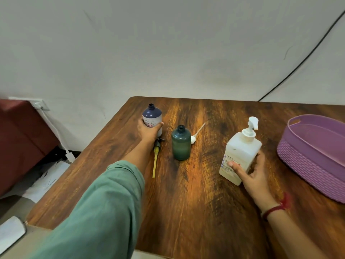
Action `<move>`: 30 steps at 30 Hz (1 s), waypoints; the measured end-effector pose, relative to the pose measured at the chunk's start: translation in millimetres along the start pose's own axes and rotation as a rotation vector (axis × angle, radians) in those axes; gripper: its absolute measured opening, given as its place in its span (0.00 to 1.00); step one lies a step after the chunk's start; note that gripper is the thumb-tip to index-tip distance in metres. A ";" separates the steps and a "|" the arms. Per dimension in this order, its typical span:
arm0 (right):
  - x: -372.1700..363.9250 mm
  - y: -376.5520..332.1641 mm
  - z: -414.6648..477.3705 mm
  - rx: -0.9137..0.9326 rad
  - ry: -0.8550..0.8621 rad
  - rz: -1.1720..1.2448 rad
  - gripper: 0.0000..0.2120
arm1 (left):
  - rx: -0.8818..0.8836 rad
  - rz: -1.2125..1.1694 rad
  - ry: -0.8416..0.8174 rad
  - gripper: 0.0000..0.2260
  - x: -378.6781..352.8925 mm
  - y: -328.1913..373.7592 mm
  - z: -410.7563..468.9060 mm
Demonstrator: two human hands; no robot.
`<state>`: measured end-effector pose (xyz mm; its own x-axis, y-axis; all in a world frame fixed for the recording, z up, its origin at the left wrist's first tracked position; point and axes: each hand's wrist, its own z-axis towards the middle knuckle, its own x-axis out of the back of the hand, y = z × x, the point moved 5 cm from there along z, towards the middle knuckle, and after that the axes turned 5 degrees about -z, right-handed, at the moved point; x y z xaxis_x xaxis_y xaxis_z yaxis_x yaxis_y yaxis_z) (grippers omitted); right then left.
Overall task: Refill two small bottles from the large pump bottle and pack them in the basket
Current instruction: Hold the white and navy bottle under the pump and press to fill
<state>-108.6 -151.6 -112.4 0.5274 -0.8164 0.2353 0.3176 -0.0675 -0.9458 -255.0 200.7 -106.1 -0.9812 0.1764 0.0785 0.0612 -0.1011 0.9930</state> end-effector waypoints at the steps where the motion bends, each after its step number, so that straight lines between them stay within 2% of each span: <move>1: 0.5 0.7 -0.2 -0.006 -0.002 -0.008 0.35 | -0.015 -0.010 0.011 0.34 5.0 2.6 -0.9; 6: 3.0 0.8 -0.4 -0.007 0.011 -0.033 0.34 | -0.135 0.041 -0.051 0.36 41.0 18.9 -33.9; 9: 2.6 -0.1 -0.8 -0.015 0.020 -0.028 0.33 | -0.229 0.042 -0.150 0.31 58.8 31.5 -97.9; 12: 2.7 -1.6 -0.5 -0.006 0.025 -0.036 0.37 | -0.244 -0.060 -0.251 0.32 59.7 43.9 -164.6; 17: 3.7 -2.6 0.9 -0.010 0.005 -0.051 0.40 | -0.194 -0.112 -0.375 0.32 28.6 45.4 -223.7; 21: 7.9 -4.6 -4.5 -0.016 0.025 -0.062 0.40 | -0.159 -0.075 -0.397 0.30 2.0 29.4 -239.0; 27: 24.8 -7.4 -23.9 0.019 0.105 -0.081 0.36 | -0.164 -0.035 -0.462 0.34 -31.1 22.8 -261.8; 30: 31.6 -6.3 -29.0 0.005 0.119 -0.101 0.39 | -0.188 -0.048 -0.488 0.35 -42.3 21.1 -270.7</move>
<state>-116.8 -193.5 -105.5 0.3955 -0.8677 0.3011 0.3688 -0.1502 -0.9173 -261.8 -73.9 -112.4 -0.7797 0.6164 0.1102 -0.0595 -0.2482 0.9669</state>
